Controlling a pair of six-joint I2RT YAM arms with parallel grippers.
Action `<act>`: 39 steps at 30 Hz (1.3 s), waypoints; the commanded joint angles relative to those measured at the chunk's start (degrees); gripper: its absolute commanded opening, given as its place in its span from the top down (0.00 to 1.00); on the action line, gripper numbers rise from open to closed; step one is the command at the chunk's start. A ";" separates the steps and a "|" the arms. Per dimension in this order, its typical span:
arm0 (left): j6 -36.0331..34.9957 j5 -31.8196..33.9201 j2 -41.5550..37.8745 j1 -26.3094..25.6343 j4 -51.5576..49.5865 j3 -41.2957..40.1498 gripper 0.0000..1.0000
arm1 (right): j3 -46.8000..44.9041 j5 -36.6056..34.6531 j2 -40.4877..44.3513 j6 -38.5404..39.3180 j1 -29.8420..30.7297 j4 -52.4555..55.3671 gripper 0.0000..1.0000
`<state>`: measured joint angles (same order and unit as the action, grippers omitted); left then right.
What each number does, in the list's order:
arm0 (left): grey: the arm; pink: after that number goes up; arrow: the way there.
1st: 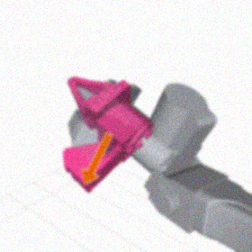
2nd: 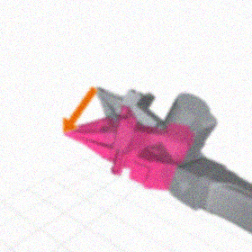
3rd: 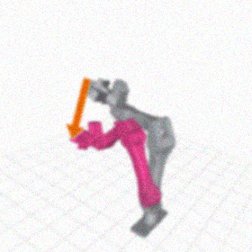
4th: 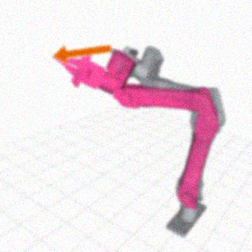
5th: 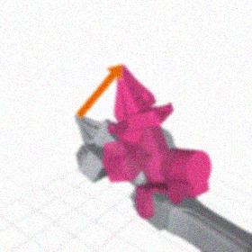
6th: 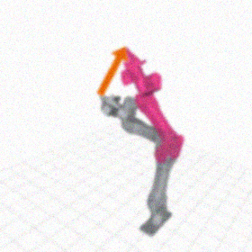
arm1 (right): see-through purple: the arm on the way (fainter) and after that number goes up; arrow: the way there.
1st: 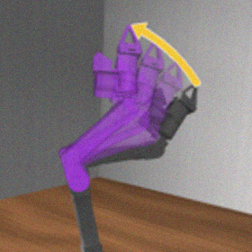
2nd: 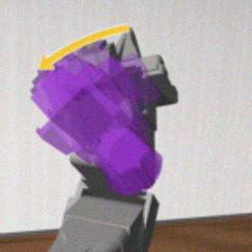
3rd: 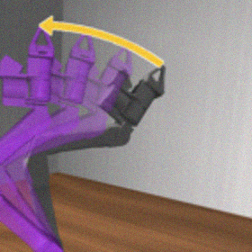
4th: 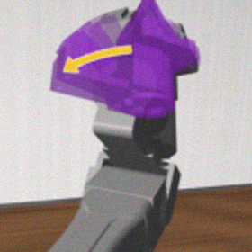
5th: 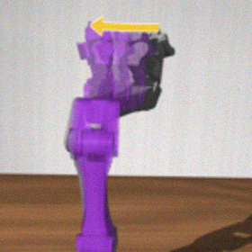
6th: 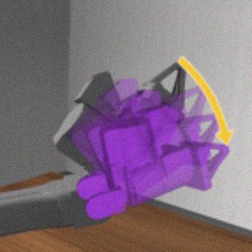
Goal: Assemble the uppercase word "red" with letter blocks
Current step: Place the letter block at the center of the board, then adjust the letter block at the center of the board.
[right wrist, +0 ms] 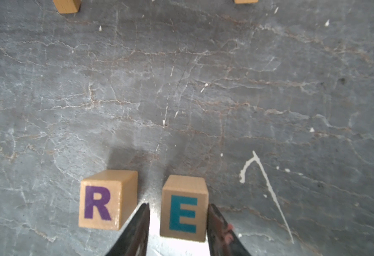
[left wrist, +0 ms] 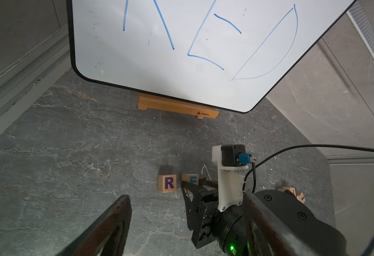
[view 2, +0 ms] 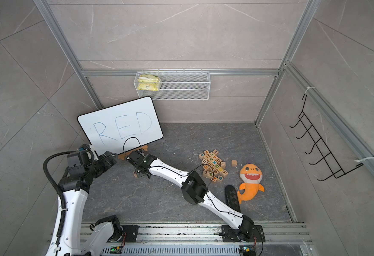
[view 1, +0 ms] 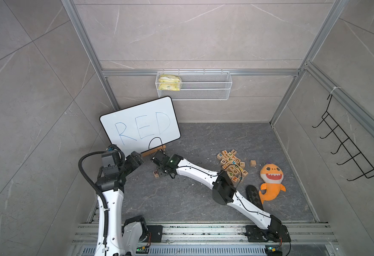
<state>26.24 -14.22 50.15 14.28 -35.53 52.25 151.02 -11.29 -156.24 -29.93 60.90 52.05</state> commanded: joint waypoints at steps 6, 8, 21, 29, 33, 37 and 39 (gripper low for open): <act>0.79 -2.00 -0.98 0.57 1.56 -0.02 0.18 | -1.35 -1.59 1.49 1.26 -0.08 -0.12 0.55; 0.82 -2.12 -1.06 0.59 1.61 -0.08 0.18 | -4.92 -1.39 3.82 1.45 -0.06 -1.80 0.54; 1.28 -6.19 0.81 0.60 2.13 -0.48 0.21 | -33.01 4.76 22.23 -0.27 -1.03 -23.24 0.55; 1.46 -6.18 1.04 0.66 2.13 -0.44 0.23 | -38.41 6.18 22.78 -5.57 -3.75 -24.96 0.71; 1.51 -6.13 0.97 0.66 2.22 -0.50 0.24 | -39.66 7.06 22.23 -6.19 -3.76 -25.46 0.79; 1.61 -6.03 0.91 0.66 2.22 -0.55 0.24 | -40.10 7.33 21.49 -6.64 -3.74 -25.64 0.79; 1.58 -6.01 0.99 0.66 2.22 -0.56 0.24 | -39.70 8.21 20.79 -6.71 -3.69 -25.66 0.79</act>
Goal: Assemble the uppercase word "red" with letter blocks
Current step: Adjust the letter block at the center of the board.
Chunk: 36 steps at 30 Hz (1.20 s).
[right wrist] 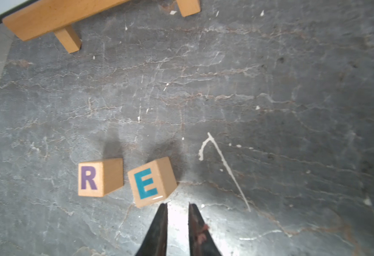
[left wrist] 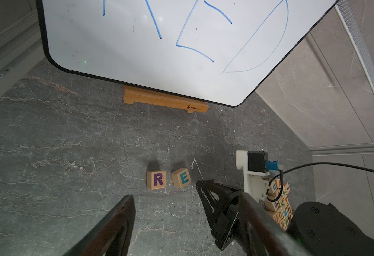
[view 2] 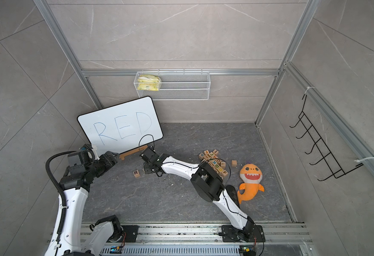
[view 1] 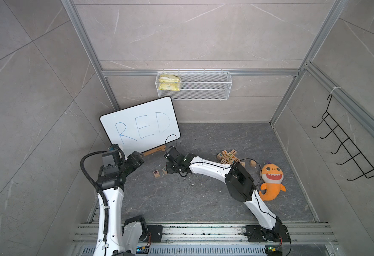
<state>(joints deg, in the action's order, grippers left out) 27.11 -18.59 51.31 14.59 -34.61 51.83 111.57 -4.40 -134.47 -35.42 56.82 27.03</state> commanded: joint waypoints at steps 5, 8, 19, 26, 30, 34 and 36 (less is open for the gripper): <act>0.74 -1.60 -0.23 0.35 1.39 -0.20 0.24 | 1.17 2.17 -2.79 -1.50 0.40 -0.13 0.79; 0.82 -1.65 -0.17 0.35 1.47 -0.24 0.24 | 0.86 2.29 -2.90 -1.65 0.49 -0.15 0.79; 0.88 -1.63 -0.15 0.34 1.56 -0.33 0.24 | 3.53 3.50 -4.97 -1.02 0.84 0.93 0.79; 1.04 -1.67 -0.21 0.35 1.57 -0.33 0.23 | 6.26 4.18 -6.69 0.15 1.28 2.42 0.79; 1.01 -1.63 -0.27 0.32 1.57 -0.22 0.23 | 7.18 4.14 -7.27 0.52 1.62 2.99 0.78; 0.94 -1.63 -0.38 0.43 1.56 -0.28 0.23 | 8.50 4.13 -8.07 0.61 1.70 4.08 0.78; 0.95 -1.69 -0.34 0.43 1.56 -0.33 0.23 | 8.66 4.05 -8.12 0.79 1.79 4.16 0.78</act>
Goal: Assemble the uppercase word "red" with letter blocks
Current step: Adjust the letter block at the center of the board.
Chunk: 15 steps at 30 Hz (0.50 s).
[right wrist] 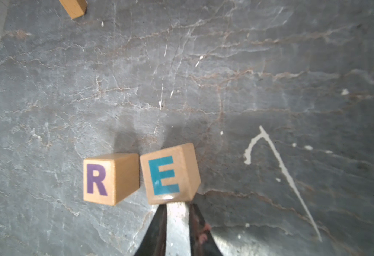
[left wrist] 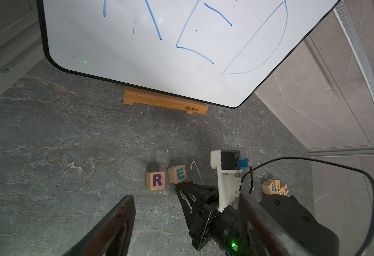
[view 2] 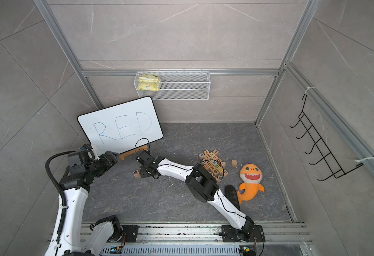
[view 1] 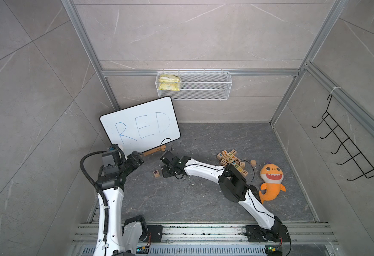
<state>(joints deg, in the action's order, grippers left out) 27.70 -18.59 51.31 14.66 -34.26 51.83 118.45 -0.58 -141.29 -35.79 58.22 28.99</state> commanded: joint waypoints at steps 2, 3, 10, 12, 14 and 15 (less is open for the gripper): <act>0.41 -1.63 -0.33 0.37 1.21 -0.33 0.23 | 1.74 0.18 -1.26 1.38 0.47 2.05 0.77; 0.46 -1.64 -0.34 0.37 1.30 -0.29 0.23 | 1.82 0.30 -1.23 1.49 0.49 2.02 0.76; 0.44 -1.62 -0.38 0.37 1.35 -0.35 0.23 | -7.07 -0.41 4.41 3.39 1.02 -5.16 0.75; 0.59 -1.70 -0.43 0.37 1.39 -0.35 0.23 | -10.45 -1.53 6.66 3.19 0.91 -7.16 0.75; 0.60 -1.63 -0.42 0.37 1.39 -0.40 0.23 | -12.19 -2.41 7.82 2.64 0.72 -7.36 0.76; 0.58 -1.71 -0.47 0.37 1.38 -0.37 0.24 | -12.89 -2.62 8.19 2.34 0.55 -7.66 0.76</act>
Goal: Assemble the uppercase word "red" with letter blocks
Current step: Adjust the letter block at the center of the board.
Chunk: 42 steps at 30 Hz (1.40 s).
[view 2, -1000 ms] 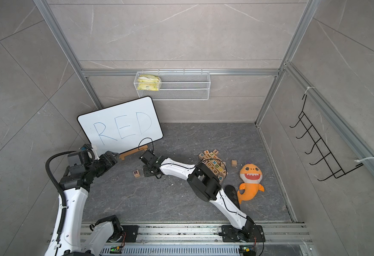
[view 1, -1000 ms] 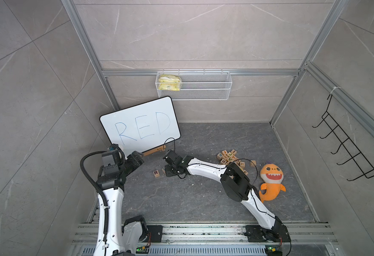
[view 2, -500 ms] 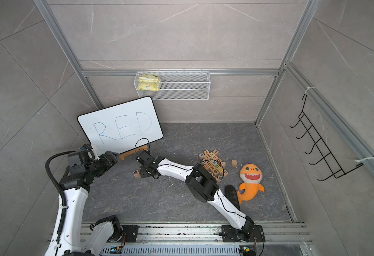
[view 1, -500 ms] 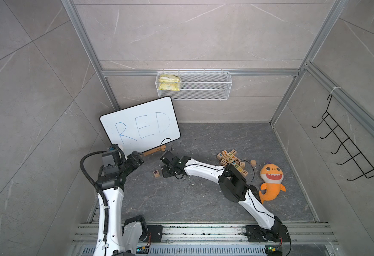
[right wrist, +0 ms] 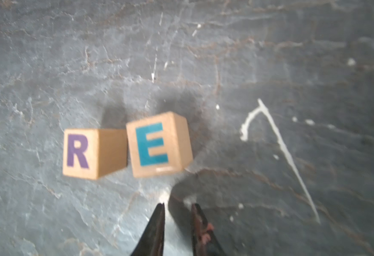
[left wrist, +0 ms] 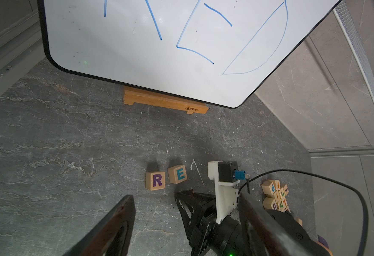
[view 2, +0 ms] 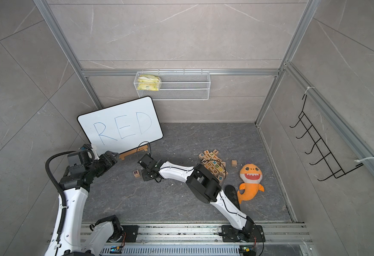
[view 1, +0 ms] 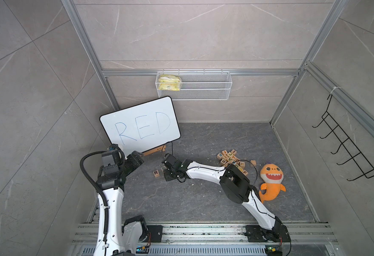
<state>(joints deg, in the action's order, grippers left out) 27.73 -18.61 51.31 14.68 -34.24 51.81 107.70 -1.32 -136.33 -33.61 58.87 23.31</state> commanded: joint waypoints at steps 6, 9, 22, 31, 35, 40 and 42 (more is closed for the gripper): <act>0.74 -2.04 -0.43 0.40 1.63 -0.50 0.24 | -6.48 -0.79 4.94 -3.38 -2.33 -6.70 0.79; 0.75 -2.22 -0.44 0.35 1.63 -0.53 0.24 | -4.36 0.61 3.21 -3.69 -3.18 -6.37 0.80; 0.83 -2.22 -0.21 0.35 1.63 -0.59 0.24 | 6.55 4.89 -3.87 -3.22 -4.35 -0.28 0.80; 0.92 -2.22 -0.38 0.35 1.63 -0.66 0.24 | 9.41 4.15 -5.49 -2.48 -3.70 2.75 0.81; 0.87 -2.14 -0.36 0.35 1.59 -0.64 0.24 | 10.44 3.88 -5.87 -1.88 -3.39 3.76 0.81; 0.94 -2.14 -0.47 0.35 1.70 -0.62 0.24 | 10.73 3.79 -6.01 -1.42 -3.15 3.91 0.80; 0.90 -2.04 -0.50 0.35 1.64 -0.59 0.24 | 10.94 3.39 -6.03 -1.46 -3.13 4.28 0.80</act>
<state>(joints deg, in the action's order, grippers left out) 28.14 -19.59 51.31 14.68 -34.22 51.29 116.97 2.81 -141.25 -36.21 55.40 25.87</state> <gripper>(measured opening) 0.764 0.196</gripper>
